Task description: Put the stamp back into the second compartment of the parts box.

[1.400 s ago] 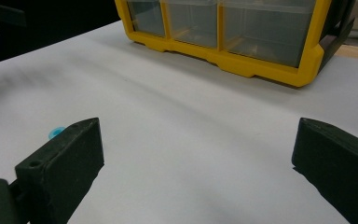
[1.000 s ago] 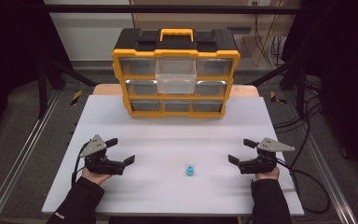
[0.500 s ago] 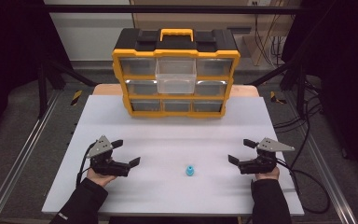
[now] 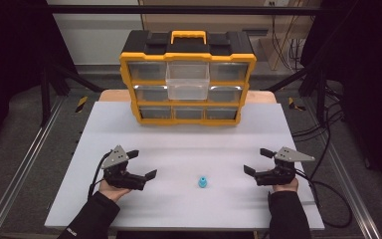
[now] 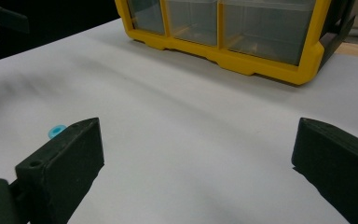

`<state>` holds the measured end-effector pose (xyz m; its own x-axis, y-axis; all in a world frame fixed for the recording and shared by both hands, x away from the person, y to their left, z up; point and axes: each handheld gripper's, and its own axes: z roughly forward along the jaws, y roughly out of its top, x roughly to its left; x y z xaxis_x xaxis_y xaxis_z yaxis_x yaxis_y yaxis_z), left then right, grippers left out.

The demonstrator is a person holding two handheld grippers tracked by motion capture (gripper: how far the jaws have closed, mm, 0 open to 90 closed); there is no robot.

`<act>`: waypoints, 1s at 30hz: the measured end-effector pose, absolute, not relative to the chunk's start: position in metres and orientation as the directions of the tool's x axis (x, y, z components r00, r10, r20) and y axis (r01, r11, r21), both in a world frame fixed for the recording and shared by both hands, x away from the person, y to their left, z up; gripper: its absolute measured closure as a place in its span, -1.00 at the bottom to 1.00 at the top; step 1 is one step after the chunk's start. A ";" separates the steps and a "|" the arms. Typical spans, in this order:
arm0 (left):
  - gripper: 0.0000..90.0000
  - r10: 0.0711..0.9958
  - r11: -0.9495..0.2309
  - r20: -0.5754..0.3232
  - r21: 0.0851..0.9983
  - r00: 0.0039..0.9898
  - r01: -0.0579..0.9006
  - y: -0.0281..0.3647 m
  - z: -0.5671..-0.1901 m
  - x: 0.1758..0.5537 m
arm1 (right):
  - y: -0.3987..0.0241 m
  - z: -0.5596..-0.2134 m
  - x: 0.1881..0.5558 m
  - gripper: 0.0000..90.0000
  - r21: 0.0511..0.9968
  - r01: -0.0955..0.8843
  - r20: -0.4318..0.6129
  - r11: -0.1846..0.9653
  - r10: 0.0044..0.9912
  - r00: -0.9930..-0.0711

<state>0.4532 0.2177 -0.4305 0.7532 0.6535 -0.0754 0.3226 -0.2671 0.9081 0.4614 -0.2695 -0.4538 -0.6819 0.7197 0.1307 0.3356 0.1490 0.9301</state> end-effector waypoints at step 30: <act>-1.00 0.603 -0.295 -0.074 0.904 0.795 0.308 0.172 -0.418 0.456 | -0.269 -0.454 0.461 -0.94 0.929 0.337 0.131 0.151 0.719 -0.683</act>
<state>0.4556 0.1716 -0.4177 0.7947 0.6025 -0.0737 0.3078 -0.2954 0.9044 0.4614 -0.2692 -0.4540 -0.6829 0.7187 0.1311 0.3372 0.1510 0.9292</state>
